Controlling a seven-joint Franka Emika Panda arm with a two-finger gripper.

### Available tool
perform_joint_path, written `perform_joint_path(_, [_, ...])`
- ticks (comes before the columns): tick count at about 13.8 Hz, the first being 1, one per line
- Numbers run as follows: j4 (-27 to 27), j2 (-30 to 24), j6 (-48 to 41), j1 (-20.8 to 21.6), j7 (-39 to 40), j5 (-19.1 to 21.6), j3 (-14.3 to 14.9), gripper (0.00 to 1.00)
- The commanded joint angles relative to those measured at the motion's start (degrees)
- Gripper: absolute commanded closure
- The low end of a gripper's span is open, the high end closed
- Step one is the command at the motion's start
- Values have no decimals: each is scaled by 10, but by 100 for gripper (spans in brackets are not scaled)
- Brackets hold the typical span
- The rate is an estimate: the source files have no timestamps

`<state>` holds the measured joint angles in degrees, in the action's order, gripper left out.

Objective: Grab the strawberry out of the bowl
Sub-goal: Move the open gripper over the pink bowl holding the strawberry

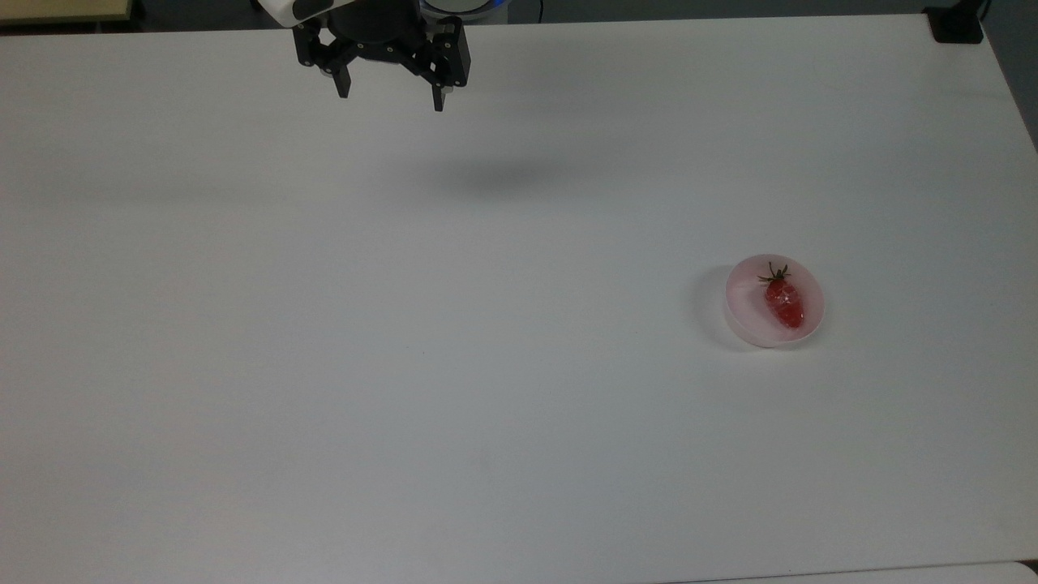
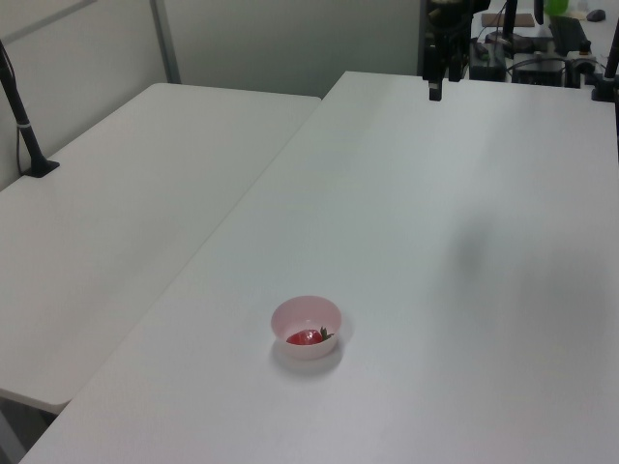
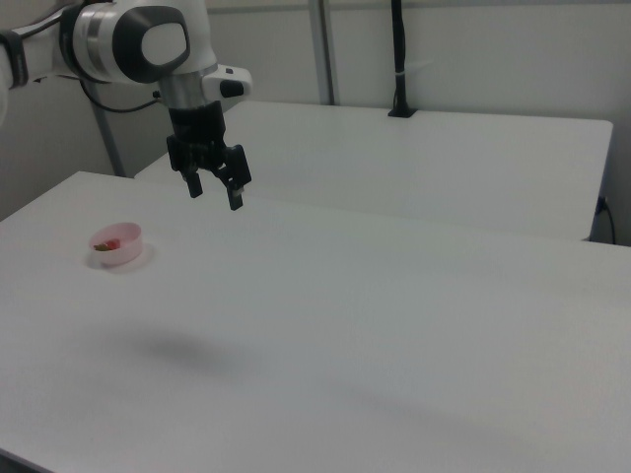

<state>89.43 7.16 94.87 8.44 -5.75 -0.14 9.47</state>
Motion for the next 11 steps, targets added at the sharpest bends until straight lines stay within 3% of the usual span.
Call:
perform_joint_path(1, [12, -9, 0, 4, 4, -6, -1, 0])
perform_joint_path(8, [10, -6, 0, 7, 2, -5, -2, 0])
perform_joint_path(11, [-11, 26, 4, 56, -2, -4, -2, 0])
